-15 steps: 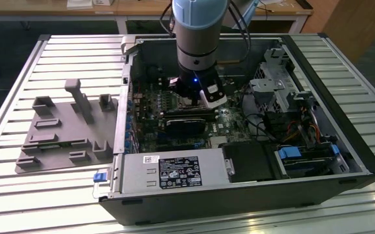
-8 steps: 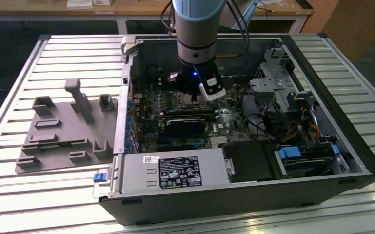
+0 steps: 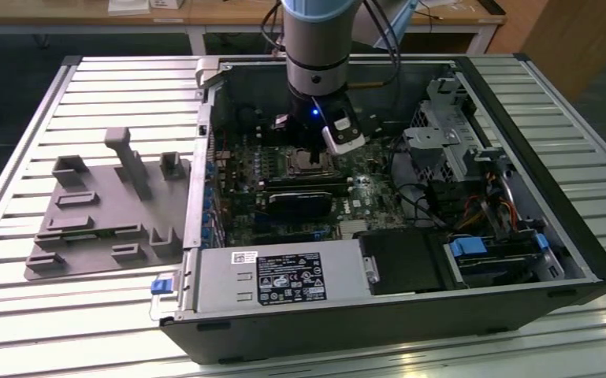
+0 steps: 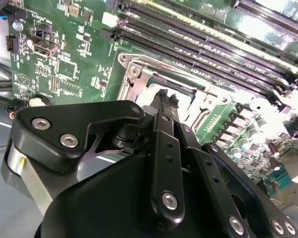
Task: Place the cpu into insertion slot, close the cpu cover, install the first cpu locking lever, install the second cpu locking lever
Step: 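Install the second cpu locking lever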
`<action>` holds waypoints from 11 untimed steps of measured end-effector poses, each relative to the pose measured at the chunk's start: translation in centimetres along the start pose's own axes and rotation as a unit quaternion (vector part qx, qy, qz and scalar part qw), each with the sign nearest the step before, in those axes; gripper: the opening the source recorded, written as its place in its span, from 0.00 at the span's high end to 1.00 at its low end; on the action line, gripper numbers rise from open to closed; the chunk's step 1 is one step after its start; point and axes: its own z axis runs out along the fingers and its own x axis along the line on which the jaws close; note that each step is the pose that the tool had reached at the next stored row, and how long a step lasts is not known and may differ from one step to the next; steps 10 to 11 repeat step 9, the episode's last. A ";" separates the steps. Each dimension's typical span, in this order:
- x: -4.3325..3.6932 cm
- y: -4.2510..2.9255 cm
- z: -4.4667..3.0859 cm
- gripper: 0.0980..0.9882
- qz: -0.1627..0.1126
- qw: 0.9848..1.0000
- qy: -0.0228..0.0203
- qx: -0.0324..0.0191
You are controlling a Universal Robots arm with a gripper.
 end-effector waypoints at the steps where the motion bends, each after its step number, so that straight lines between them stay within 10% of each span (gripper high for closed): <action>1: 0.02 0.12 0.02 1.00 0.000 1.000 0.000 0.000; 11: 0.06 0.31 0.05 1.00 -0.001 1.000 0.000 0.001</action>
